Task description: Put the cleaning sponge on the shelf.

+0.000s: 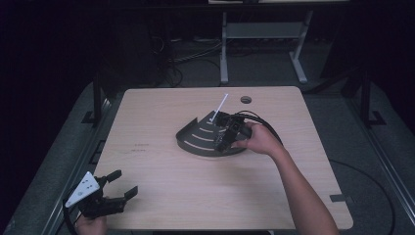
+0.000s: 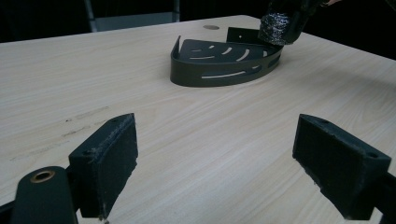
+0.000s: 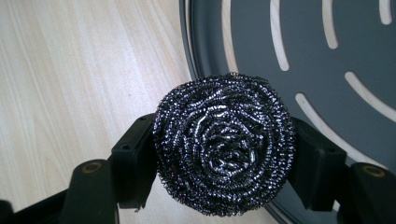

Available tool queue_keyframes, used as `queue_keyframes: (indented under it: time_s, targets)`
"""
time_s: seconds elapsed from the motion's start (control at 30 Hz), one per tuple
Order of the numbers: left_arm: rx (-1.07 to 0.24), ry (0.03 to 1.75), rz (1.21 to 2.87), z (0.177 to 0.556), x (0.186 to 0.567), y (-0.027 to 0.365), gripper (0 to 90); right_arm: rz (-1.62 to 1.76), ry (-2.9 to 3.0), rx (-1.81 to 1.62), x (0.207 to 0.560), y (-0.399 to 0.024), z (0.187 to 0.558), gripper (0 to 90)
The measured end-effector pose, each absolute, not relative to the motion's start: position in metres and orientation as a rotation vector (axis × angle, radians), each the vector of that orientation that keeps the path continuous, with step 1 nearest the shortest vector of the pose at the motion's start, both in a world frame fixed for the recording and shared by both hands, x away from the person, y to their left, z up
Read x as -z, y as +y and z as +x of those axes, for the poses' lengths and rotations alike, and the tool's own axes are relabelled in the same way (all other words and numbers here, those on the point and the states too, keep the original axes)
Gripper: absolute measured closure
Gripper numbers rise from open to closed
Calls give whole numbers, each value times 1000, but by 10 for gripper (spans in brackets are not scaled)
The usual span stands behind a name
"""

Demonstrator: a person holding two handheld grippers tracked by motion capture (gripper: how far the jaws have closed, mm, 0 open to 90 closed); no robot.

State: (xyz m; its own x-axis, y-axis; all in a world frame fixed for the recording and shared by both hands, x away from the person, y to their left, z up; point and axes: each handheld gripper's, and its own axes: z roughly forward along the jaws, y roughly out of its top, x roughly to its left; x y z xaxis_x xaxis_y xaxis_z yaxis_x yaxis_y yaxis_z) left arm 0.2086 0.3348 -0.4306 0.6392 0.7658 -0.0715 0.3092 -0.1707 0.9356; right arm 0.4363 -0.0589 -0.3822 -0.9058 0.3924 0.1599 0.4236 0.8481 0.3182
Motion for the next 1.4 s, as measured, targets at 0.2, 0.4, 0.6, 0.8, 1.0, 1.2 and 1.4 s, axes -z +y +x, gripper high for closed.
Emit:
queue_keyframes:
  time_s: [0.2, 0.4, 0.6, 0.8, 1.0, 1.2, 1.4]
  targets:
    - [-519, 873, 1759, 209, 430, 335, 133, -650, -2942, 535, 378, -54, 442, 323]
    - [-524, 871, 1763, 209, 430, 334, 133, -658, -2939, 525, 376, -50, 450, 323]
    - [-521, 868, 1758, 208, 430, 335, 133, -698, -2930, 526, 383, -50, 461, 323]
    - [-510, 875, 1747, 209, 431, 336, 133, -711, -2923, 506, 393, -48, 467, 323]
    - [-511, 873, 1746, 209, 431, 336, 133, -763, -2914, 496, 401, -50, 476, 323]
    - [-511, 872, 1750, 209, 431, 335, 133, -821, -2895, 497, 408, -54, 484, 323]
    - [-512, 873, 1750, 209, 431, 335, 133, -825, -2902, 497, 413, -53, 487, 323]
